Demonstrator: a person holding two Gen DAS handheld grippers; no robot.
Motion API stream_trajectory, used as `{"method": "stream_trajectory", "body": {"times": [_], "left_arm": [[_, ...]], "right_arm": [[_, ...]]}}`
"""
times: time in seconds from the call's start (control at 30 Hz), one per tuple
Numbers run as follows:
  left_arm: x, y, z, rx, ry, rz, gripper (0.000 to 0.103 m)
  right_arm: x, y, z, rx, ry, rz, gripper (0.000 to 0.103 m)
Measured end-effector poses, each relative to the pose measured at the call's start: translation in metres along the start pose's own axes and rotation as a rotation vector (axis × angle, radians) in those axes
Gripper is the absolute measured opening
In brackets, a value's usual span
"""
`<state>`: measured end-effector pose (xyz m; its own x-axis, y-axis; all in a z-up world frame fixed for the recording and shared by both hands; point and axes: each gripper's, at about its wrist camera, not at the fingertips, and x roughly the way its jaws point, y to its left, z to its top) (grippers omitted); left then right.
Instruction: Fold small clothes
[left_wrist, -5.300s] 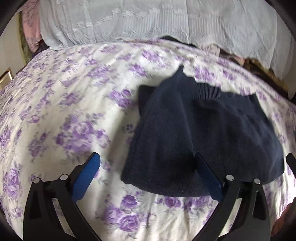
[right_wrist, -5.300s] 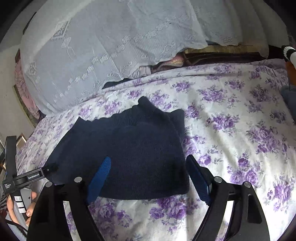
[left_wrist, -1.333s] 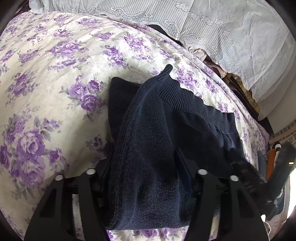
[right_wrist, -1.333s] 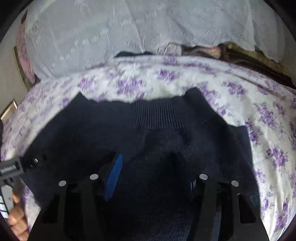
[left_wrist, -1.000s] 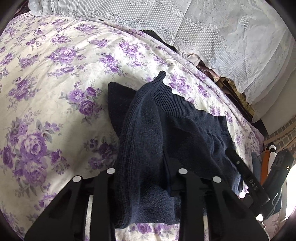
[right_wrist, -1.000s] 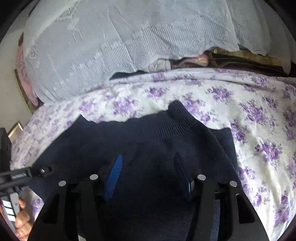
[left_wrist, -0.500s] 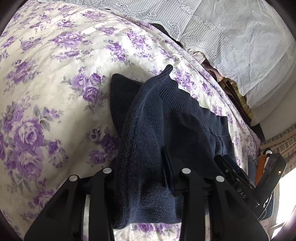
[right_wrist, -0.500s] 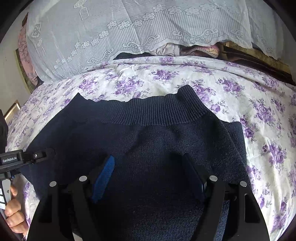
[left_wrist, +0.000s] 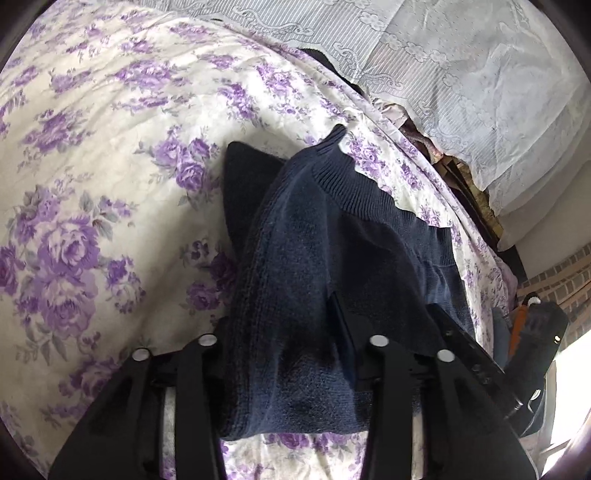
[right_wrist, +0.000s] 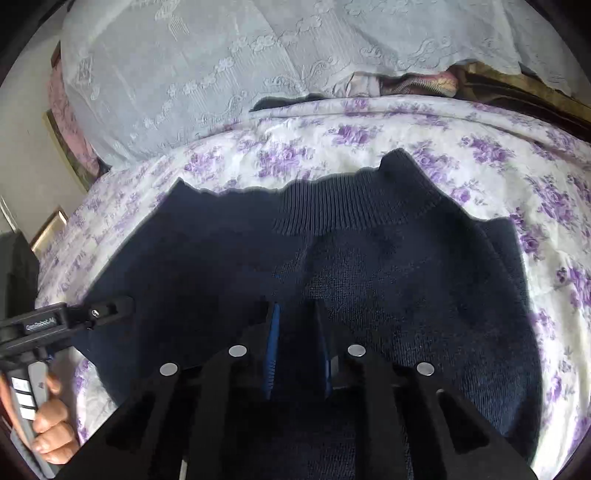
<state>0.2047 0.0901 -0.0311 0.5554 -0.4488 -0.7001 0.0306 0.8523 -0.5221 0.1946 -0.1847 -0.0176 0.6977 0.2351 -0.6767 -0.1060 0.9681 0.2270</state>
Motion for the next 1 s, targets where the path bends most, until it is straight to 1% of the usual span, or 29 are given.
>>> {"method": "stream_trajectory", "body": {"times": [0.03, 0.1, 0.17, 0.2, 0.23, 0.27, 0.3, 0.37, 0.47, 0.5, 0.53, 0.57, 0.6, 0.67, 0.73, 0.8, 0.93, 1.0], "left_arm": [[-0.002, -0.003, 0.0, 0.009, -0.008, 0.002, 0.031], [-0.005, -0.006, 0.001, 0.017, -0.019, 0.007, 0.027], [-0.01, -0.011, 0.001, 0.025, -0.027, 0.011, 0.026], [-0.013, -0.014, 0.002, 0.034, -0.034, 0.016, 0.026], [-0.016, -0.018, 0.002, 0.047, -0.042, 0.025, 0.026], [-0.018, -0.021, 0.001, 0.059, -0.048, 0.033, 0.026], [-0.02, -0.027, 0.001, 0.077, -0.055, 0.045, 0.025], [-0.023, -0.036, 0.0, 0.11, -0.066, 0.075, 0.025], [-0.027, -0.049, -0.001, 0.143, -0.073, 0.111, 0.025], [-0.027, -0.053, -0.001, 0.153, -0.074, 0.125, 0.024], [-0.028, -0.056, 0.0, 0.158, -0.076, 0.134, 0.024], [-0.029, -0.06, 0.0, 0.165, -0.078, 0.143, 0.024], [-0.03, -0.064, 0.0, 0.174, -0.082, 0.149, 0.024], [-0.032, -0.075, -0.001, 0.2, -0.092, 0.163, 0.023], [-0.034, -0.092, -0.003, 0.242, -0.106, 0.181, 0.023], [-0.036, -0.105, -0.009, 0.281, -0.117, 0.189, 0.023], [-0.032, -0.127, -0.02, 0.332, -0.123, 0.189, 0.023], [-0.027, -0.138, -0.027, 0.358, -0.122, 0.195, 0.023]], "right_arm": [[0.0, 0.001, 0.0, -0.008, 0.002, -0.004, 0.02], [-0.005, 0.0, -0.001, 0.002, -0.028, -0.006, 0.018], [-0.019, 0.004, -0.001, -0.001, -0.074, 0.026, 0.018], [-0.022, 0.01, -0.001, -0.022, -0.073, 0.034, 0.019], [-0.019, 0.014, -0.002, -0.049, -0.045, 0.022, 0.019], [-0.007, 0.017, -0.005, -0.075, 0.018, 0.015, 0.02], [-0.001, 0.016, -0.008, -0.082, 0.031, 0.008, 0.02], [-0.003, 0.008, -0.004, -0.037, 0.034, 0.05, 0.02], [-0.006, -0.017, 0.001, 0.124, 0.032, 0.161, 0.02], [-0.006, -0.023, 0.003, 0.166, 0.036, 0.193, 0.02], [-0.007, -0.025, 0.004, 0.181, 0.035, 0.212, 0.021], [-0.01, -0.026, 0.006, 0.194, 0.029, 0.23, 0.026], [-0.013, -0.028, 0.007, 0.204, 0.022, 0.244, 0.034], [-0.018, -0.03, 0.011, 0.235, 0.012, 0.295, 0.046], [-0.022, -0.03, 0.015, 0.255, 0.014, 0.359, 0.048], [-0.028, -0.03, 0.02, 0.271, 0.006, 0.415, 0.055], [-0.04, -0.031, 0.03, 0.294, -0.013, 0.512, 0.064], [-0.044, -0.03, 0.035, 0.295, -0.016, 0.543, 0.077]]}}
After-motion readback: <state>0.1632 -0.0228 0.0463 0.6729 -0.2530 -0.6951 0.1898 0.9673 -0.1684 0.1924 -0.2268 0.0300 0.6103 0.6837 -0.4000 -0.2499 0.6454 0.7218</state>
